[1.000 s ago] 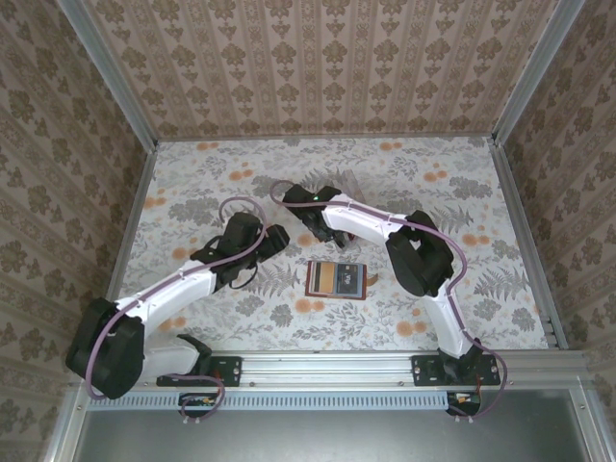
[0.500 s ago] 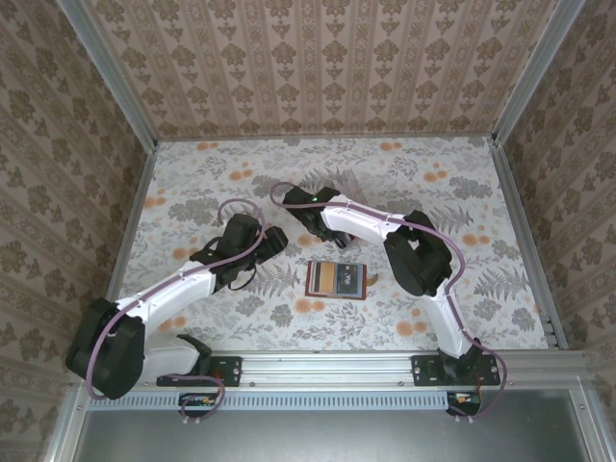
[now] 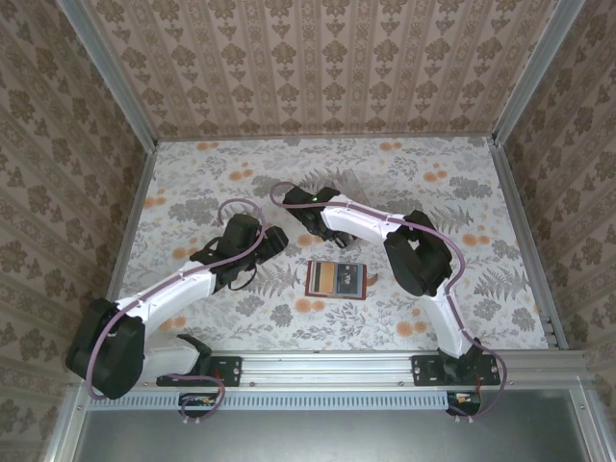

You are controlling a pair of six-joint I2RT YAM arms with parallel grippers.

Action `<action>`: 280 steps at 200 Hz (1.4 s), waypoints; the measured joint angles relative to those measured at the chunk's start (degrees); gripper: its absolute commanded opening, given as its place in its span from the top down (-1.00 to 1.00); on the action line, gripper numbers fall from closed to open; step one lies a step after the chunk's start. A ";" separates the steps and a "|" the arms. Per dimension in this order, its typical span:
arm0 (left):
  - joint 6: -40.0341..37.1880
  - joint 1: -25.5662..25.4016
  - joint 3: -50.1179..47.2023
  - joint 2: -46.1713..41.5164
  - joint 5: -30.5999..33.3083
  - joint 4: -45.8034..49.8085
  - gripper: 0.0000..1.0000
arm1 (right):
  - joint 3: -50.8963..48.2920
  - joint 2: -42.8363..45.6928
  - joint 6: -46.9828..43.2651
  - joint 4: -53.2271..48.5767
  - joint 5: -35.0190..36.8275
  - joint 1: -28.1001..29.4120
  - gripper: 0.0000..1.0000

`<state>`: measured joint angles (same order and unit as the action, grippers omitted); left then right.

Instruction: Put the credit cards into the card holder

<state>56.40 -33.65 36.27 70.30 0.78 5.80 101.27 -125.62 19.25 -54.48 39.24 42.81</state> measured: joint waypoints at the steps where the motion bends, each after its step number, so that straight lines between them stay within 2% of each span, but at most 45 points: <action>1: 0.00 0.00 0.00 0.00 -0.02 0.00 -0.67 | 0.00 0.00 0.02 0.00 0.00 0.00 0.39; 79: 0.20 0.00 0.00 0.02 -0.55 0.00 -0.66 | 0.00 1.09 0.22 -0.04 0.02 0.11 0.64; 91: 0.20 0.00 0.00 0.02 -0.57 0.00 -0.67 | -0.02 1.49 0.26 -0.07 0.02 0.11 0.75; 140: 0.31 0.00 0.00 0.02 -0.92 0.00 -0.67 | -0.17 2.93 0.39 -0.09 -1.18 0.33 0.86; 219: 0.42 0.00 0.00 0.02 -1.51 -0.02 -0.66 | -1.75 5.77 0.90 -0.02 -6.67 0.20 0.95; 280: 0.33 0.00 0.13 1.75 -4.55 -2.64 -0.60 | -6.21 15.52 3.48 1.44 -14.40 -2.12 1.00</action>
<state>56.73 -33.65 36.40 72.05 -3.77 3.16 95.07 -110.10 22.72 -53.04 24.84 40.69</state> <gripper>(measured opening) 0.808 0.064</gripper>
